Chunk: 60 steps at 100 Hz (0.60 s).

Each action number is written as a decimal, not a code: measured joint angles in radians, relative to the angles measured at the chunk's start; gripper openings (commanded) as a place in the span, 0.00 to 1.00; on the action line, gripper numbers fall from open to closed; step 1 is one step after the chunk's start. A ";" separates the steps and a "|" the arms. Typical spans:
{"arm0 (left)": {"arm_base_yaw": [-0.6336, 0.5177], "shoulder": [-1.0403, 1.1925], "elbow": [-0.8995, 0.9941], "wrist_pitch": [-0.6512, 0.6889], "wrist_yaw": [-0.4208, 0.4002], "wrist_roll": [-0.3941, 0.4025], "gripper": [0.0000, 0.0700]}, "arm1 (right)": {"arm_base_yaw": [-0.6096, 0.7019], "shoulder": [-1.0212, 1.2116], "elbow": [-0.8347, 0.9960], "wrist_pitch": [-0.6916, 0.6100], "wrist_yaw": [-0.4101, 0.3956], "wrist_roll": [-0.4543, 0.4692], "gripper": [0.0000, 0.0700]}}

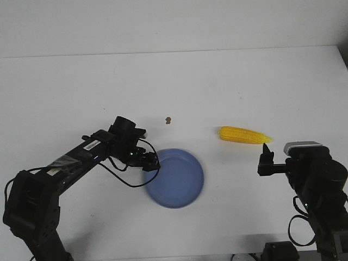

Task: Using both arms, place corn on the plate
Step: 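Reach the left gripper to the blue plate rim and push it toward the corn, then withdraw the left gripper from the plate back toward the robot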

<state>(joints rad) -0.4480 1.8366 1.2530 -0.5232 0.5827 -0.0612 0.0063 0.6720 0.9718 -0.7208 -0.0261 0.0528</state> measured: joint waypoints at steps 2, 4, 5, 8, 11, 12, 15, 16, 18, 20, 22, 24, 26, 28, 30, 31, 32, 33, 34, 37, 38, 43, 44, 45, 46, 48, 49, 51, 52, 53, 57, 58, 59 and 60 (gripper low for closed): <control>0.000 0.000 0.001 0.000 0.001 0.000 0.61 | 0.000 0.000 0.000 0.000 0.000 0.000 0.92; 0.000 -0.001 0.001 0.001 0.002 0.000 0.65 | 0.000 0.000 0.000 0.000 0.000 0.000 0.92; 0.000 -0.001 0.001 0.001 0.003 0.000 0.67 | 0.000 0.000 0.000 0.000 0.000 0.000 0.92; 0.000 -0.002 0.001 0.003 0.005 0.000 0.75 | 0.000 0.000 0.000 0.000 0.000 0.000 0.92; 0.000 -0.004 0.001 0.004 0.007 0.000 0.83 | 0.000 0.000 0.000 0.000 0.000 0.000 0.92; 0.000 -0.005 0.001 0.005 0.008 0.000 0.86 | 0.000 0.000 0.000 0.000 0.000 0.000 0.92; 0.000 -0.006 0.002 0.006 0.012 0.000 0.93 | 0.000 0.000 0.000 0.000 0.000 0.000 0.92; 0.000 -0.007 0.003 0.006 0.013 0.000 0.95 | 0.000 0.000 0.000 0.000 0.000 0.000 0.92; 0.000 -0.008 0.004 0.007 0.016 0.000 0.98 | 0.000 0.000 0.000 0.000 0.000 0.000 0.92; 0.000 -0.010 0.005 0.008 0.019 0.000 1.00 | 0.000 0.000 0.000 0.000 0.000 0.000 0.92; 0.000 -0.011 0.006 0.010 0.019 0.000 1.00 | 0.000 0.000 0.000 0.000 0.000 0.000 0.92; 0.001 -0.013 0.007 0.012 0.019 0.000 1.00 | 0.000 0.000 0.000 0.000 0.000 0.000 0.92; 0.002 -0.014 0.008 0.013 0.020 0.000 1.00 | 0.000 0.000 0.000 0.000 0.000 0.000 0.92; 0.004 -0.015 0.009 0.014 0.021 0.000 1.00 | 0.000 0.000 0.000 0.000 0.000 0.000 0.92; 0.006 -0.016 0.010 0.016 0.021 0.001 1.00 | 0.000 0.000 0.000 0.000 0.000 0.000 0.92; 0.007 -0.016 0.010 0.016 0.019 0.004 1.00 | 0.000 0.000 0.000 0.000 0.000 0.000 0.92; 0.008 -0.016 0.010 0.018 0.017 0.003 1.00 | 0.000 0.000 0.000 0.000 0.000 0.000 0.92; 0.009 -0.016 0.010 0.018 0.018 0.004 1.00 | 0.000 0.000 0.000 0.000 0.000 0.000 0.92; 0.011 -0.016 0.010 0.018 0.018 0.004 1.00 | 0.000 0.000 0.000 0.000 0.000 0.000 0.92; 0.016 -0.016 0.010 0.019 0.019 0.005 1.00 | 0.000 0.000 0.000 0.000 0.000 0.000 0.92; 0.018 -0.016 0.010 0.019 0.019 0.005 1.00 | 0.000 0.000 0.000 0.000 0.000 0.000 0.92; 0.027 -0.016 0.010 0.021 0.018 0.009 1.00 | 0.000 0.000 0.000 0.000 0.000 0.000 0.92; 0.029 -0.016 0.010 0.021 0.018 0.010 1.00 | 0.000 0.000 0.000 0.000 0.000 0.000 0.92; 0.031 -0.016 0.010 0.021 0.018 0.011 1.00 | 0.000 0.000 0.000 0.000 0.000 0.000 0.92; 0.032 -0.016 0.010 0.021 0.019 0.011 1.00 | 0.000 0.000 0.000 0.000 0.000 0.000 0.92; 0.035 -0.016 0.010 0.022 0.018 0.012 1.00 | 0.000 0.000 0.000 0.000 0.000 0.000 0.92; 0.037 -0.017 0.010 0.023 0.018 0.012 1.00 | 0.000 0.000 0.000 0.000 0.000 0.000 0.92; 0.040 -0.018 0.010 0.023 0.016 0.012 1.00 | 0.000 0.000 0.000 0.000 0.000 0.000 0.92; 0.042 -0.018 0.010 0.023 0.014 0.013 1.00 | 0.000 0.000 0.000 0.000 0.000 0.000 0.92; 0.043 -0.019 0.010 0.024 0.010 0.013 1.00 | 0.000 0.000 0.000 0.000 0.000 0.000 0.92; 0.050 -0.025 0.010 0.025 -0.011 0.016 1.00 | 0.000 0.000 0.000 0.000 0.000 0.000 0.92; 0.052 -0.027 0.010 0.025 -0.020 0.017 1.00 | 0.000 0.000 0.000 0.000 0.000 0.000 0.92; 0.055 -0.029 0.010 0.024 -0.029 0.018 1.00 | 0.000 0.000 0.000 0.000 0.000 0.000 0.92; 0.056 -0.032 0.009 0.025 -0.038 0.018 1.00 | 0.000 0.000 0.000 0.000 0.000 0.000 0.92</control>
<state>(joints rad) -0.3916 1.8046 1.2617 -0.4984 0.5446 -0.0433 0.0063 0.6720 0.9718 -0.7208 -0.0257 0.0528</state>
